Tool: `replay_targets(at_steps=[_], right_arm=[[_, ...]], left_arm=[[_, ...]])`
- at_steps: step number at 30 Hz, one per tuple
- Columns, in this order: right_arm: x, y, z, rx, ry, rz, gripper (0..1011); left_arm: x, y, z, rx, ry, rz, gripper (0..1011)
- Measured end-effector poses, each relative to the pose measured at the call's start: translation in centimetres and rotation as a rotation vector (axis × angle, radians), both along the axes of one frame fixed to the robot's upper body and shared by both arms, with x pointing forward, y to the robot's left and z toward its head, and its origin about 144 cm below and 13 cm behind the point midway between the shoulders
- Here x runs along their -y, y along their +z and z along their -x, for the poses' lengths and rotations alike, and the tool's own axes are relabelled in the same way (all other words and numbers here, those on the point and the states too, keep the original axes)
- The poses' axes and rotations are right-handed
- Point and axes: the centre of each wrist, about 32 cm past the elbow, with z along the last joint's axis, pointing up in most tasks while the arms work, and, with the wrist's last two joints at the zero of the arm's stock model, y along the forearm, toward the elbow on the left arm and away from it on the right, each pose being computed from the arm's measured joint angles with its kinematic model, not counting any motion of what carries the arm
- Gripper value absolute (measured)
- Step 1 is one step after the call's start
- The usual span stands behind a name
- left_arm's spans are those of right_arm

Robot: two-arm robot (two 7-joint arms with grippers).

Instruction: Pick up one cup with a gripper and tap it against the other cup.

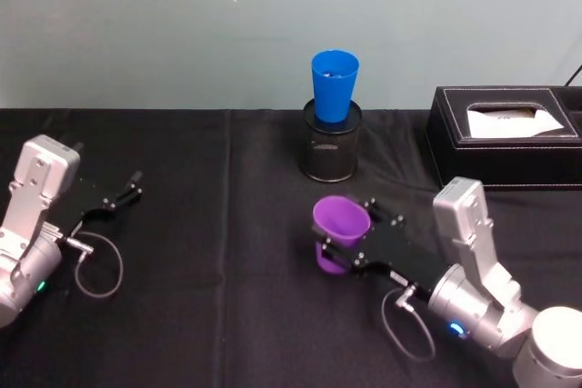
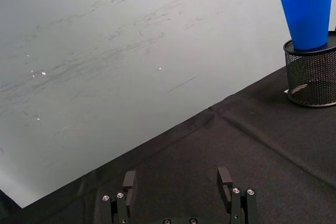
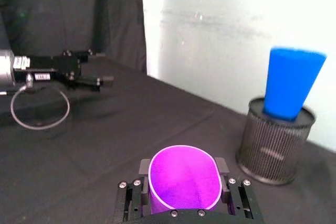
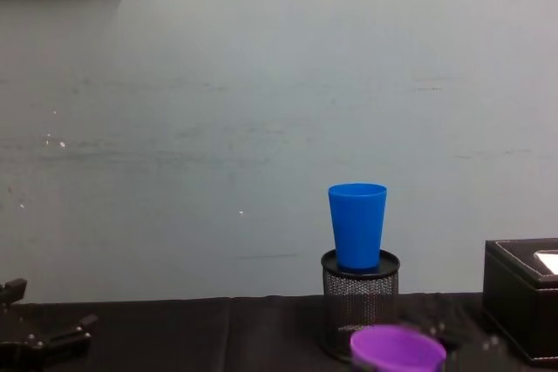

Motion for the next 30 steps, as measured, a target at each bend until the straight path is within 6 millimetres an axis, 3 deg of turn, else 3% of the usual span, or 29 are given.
replay_targets(at_steps=[14,18,30], right_arm=[[1.3,9.1,-0.7,0.024,-0.020,0.032,716],[1.4,10.7,-0.9,0.018,-0.023,0.020,716],[1.2,11.8,-1.3,0.006,-0.012,0.008,716]], left_arm=[[0.0,0.0,0.0,0.000,0.000,0.000,1000],[0.0,0.0,0.0,0.000,0.000,0.000,1000],[0.0,0.0,0.0,0.000,0.000,0.000,1000]])
